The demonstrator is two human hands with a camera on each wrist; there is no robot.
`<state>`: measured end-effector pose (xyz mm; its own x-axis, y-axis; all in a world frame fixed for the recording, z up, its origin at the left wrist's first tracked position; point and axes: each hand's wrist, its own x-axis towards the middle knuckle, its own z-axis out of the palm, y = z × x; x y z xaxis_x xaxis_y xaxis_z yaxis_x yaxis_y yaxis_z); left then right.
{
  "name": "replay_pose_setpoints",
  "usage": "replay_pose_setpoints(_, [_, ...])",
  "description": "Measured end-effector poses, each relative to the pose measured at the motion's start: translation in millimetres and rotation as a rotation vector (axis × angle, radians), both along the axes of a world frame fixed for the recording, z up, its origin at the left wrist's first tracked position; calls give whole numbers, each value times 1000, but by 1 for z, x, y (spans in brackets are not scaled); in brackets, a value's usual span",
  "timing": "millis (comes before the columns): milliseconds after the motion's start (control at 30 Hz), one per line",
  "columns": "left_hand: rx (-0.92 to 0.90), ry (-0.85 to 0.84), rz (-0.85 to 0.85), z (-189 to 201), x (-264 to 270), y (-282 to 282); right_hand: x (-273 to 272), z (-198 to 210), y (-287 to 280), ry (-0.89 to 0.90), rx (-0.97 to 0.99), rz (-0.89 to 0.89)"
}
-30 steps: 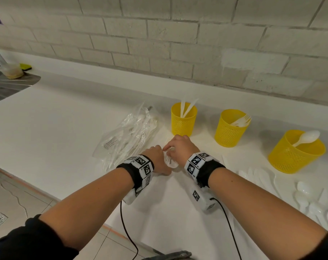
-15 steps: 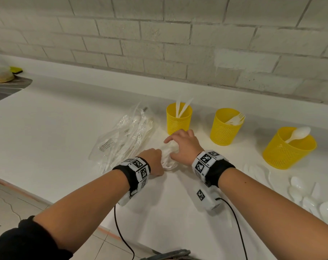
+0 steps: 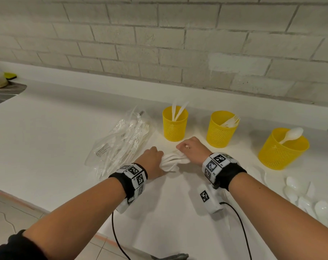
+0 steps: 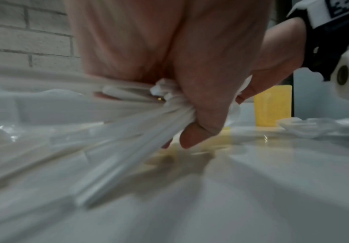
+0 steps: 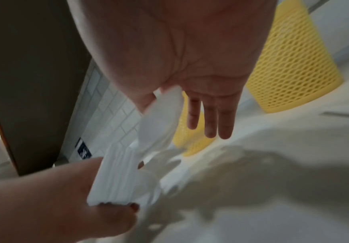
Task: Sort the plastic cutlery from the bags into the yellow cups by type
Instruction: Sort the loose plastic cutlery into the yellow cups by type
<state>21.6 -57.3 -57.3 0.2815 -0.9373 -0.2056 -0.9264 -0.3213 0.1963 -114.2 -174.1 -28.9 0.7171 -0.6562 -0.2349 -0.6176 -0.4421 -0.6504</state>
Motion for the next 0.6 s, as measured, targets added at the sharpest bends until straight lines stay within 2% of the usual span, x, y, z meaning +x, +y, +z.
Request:
replay_pose_setpoints(100, [-162,128,24,11,-3,-8,-6,22,2,-318,0,-120])
replay_pose_setpoints(167, [-293,303,52,18,-4,-15,-8,42,6,-579,102,-179])
replay_pose_setpoints(233, [-418,526,87,24,-6,-23,-7,59,8,-754,215,-183])
replay_pose_setpoints(267, [-462,615,96,26,-9,-26,-6,64,9,-789,213,-162])
replay_pose_setpoints(400, [-574,873,115,33,-19,-38,5,73,12,-795,3,-87])
replay_pose_setpoints(600, [-741,1077,165,37,-25,-49,26,87,14,-828,-147,-15])
